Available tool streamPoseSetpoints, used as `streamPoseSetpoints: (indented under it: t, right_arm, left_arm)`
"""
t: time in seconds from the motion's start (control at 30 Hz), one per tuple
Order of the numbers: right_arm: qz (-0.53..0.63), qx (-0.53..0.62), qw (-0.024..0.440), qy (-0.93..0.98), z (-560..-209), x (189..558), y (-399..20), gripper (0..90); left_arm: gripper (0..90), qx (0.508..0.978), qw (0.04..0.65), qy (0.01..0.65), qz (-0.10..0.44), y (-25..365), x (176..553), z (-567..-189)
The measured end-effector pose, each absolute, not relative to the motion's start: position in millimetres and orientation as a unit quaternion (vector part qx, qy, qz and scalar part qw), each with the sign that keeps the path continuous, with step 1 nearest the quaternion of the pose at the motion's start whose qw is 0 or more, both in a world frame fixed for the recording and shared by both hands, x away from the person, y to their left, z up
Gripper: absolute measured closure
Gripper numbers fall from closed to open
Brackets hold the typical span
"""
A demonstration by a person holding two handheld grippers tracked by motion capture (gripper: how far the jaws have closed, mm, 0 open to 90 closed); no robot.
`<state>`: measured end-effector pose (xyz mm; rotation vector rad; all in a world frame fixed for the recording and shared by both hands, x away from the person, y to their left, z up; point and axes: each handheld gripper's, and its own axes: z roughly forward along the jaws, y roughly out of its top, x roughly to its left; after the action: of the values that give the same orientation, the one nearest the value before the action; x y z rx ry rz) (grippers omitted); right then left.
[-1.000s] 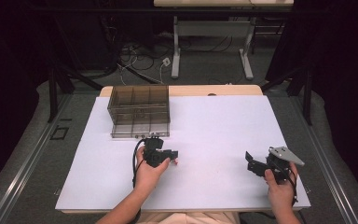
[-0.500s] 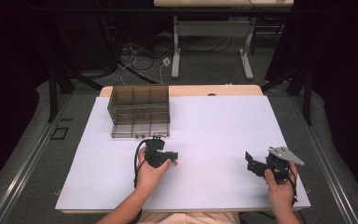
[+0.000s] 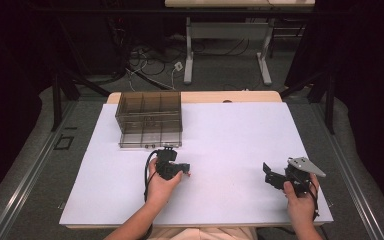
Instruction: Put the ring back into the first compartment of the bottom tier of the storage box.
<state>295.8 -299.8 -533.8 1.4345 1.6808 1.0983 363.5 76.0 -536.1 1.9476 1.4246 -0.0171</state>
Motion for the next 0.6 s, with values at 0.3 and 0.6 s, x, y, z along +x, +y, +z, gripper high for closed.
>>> streamPoseSetpoints:
  t: [0.3,0.6]
  right_arm:
    - [0.419,0.55,0.33,0.643,-534.1,295.8,-299.7,7.7]
    - [0.42,0.551,0.329,0.642,-534.1,295.6,-299.2,7.7]
  left_arm:
    - [87.6,0.751,0.36,0.553,-0.014,76.3,363.4,-536.5]
    - [89.0,0.749,0.366,0.552,-0.017,77.2,363.7,-537.7]
